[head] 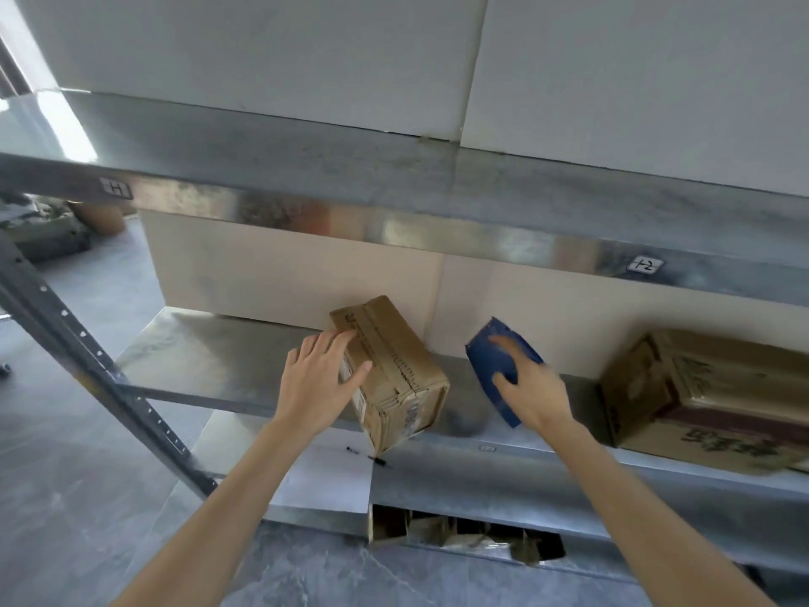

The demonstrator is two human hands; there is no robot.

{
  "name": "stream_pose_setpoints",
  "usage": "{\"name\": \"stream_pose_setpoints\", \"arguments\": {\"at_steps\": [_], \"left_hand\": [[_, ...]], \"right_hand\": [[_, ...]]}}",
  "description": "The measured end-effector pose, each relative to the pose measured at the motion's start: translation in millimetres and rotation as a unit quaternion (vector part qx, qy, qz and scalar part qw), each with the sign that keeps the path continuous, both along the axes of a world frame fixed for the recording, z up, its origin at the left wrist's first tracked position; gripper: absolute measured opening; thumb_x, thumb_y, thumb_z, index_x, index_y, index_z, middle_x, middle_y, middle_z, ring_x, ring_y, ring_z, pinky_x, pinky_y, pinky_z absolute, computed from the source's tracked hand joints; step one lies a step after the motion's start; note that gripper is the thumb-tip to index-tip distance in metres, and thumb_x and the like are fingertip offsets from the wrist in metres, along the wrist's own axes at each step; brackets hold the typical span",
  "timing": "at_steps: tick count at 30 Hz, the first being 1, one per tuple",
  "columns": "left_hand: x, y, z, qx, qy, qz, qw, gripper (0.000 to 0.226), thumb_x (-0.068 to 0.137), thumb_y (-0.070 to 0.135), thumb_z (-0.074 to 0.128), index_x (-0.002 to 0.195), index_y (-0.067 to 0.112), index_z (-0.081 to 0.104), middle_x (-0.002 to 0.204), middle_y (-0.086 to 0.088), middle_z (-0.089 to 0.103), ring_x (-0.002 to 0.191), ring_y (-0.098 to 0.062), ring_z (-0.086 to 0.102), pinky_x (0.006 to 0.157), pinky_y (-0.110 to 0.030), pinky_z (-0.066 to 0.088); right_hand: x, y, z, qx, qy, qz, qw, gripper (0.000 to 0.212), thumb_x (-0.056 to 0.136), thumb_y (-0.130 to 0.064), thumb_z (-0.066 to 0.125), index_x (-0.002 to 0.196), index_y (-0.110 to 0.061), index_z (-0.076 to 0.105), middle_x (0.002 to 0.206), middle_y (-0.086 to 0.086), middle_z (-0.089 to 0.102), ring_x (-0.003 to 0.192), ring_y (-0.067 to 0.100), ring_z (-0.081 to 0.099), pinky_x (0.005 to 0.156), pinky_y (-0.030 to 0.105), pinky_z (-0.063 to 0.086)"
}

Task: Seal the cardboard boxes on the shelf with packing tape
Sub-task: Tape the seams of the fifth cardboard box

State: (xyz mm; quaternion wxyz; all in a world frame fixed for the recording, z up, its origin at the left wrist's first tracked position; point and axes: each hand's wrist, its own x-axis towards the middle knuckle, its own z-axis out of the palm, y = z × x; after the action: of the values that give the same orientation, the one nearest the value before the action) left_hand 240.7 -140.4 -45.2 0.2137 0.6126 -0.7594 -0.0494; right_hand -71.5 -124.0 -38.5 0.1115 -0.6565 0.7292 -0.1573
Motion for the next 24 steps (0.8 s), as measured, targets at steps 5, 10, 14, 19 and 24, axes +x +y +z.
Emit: {"name": "stream_pose_setpoints", "arguments": {"at_steps": [5, 10, 14, 19, 24], "left_hand": [[1, 1, 10, -0.004, 0.048, -0.052, 0.997, 0.048, 0.096, 0.047, 0.055, 0.139, 0.025, 0.052, 0.14, 0.003, 0.055, 0.129, -0.02, 0.048, 0.105, -0.039, 0.035], [5, 4, 24, 0.032, 0.147, -0.095, 0.984, 0.046, 0.097, 0.038, 0.059, 0.141, 0.027, 0.051, 0.143, 0.006, 0.053, 0.133, -0.016, 0.046, 0.112, -0.042, 0.032], [13, 4, 28, 0.084, 0.217, -0.169, 0.958, 0.046, 0.096, 0.024, 0.064, 0.139, 0.034, 0.052, 0.139, 0.013, 0.055, 0.128, -0.007, 0.05, 0.109, -0.038, 0.041], [11, 12, 27, 0.171, 0.271, -0.214, 0.923, 0.055, 0.096, 0.002, 0.058, 0.137, 0.038, 0.052, 0.14, 0.022, 0.051, 0.124, -0.002, 0.05, 0.102, -0.029, 0.046], [3, 27, 33, 0.227, 0.33, -0.245, 0.883, 0.051, 0.093, -0.017, 0.045, 0.122, 0.02, 0.065, 0.122, 0.006, 0.068, 0.117, -0.007, 0.061, 0.1, -0.027, 0.049]], "right_hand": [[23, 21, 29, -0.106, -0.027, 0.048, 0.993, 0.056, 0.09, -0.046, 0.063, 0.14, -0.043, 0.039, 0.094, 0.001, 0.071, 0.071, 0.022, 0.066, 0.063, 0.034, 0.055], [49, 36, 52, -0.085, -0.02, 0.181, 0.979, 0.056, 0.091, -0.046, 0.064, 0.14, -0.05, 0.037, 0.096, -0.001, 0.07, 0.061, 0.017, 0.059, 0.058, 0.033, 0.052], [59, 46, 53, -0.059, 0.041, 0.28, 0.957, 0.057, 0.091, -0.051, 0.06, 0.14, -0.053, 0.031, 0.111, -0.004, 0.067, 0.071, 0.015, 0.063, 0.061, 0.026, 0.054], [67, 53, 48, -0.081, 0.091, 0.349, 0.929, 0.055, 0.09, -0.057, 0.046, 0.143, -0.049, 0.033, 0.094, -0.009, 0.069, 0.055, 0.006, 0.046, 0.055, 0.023, 0.045], [66, 58, 48, -0.091, 0.117, 0.39, 0.909, 0.053, 0.092, -0.058, 0.039, 0.143, -0.053, 0.025, 0.075, -0.009, 0.067, 0.051, 0.009, 0.048, 0.052, 0.034, 0.051]]}}
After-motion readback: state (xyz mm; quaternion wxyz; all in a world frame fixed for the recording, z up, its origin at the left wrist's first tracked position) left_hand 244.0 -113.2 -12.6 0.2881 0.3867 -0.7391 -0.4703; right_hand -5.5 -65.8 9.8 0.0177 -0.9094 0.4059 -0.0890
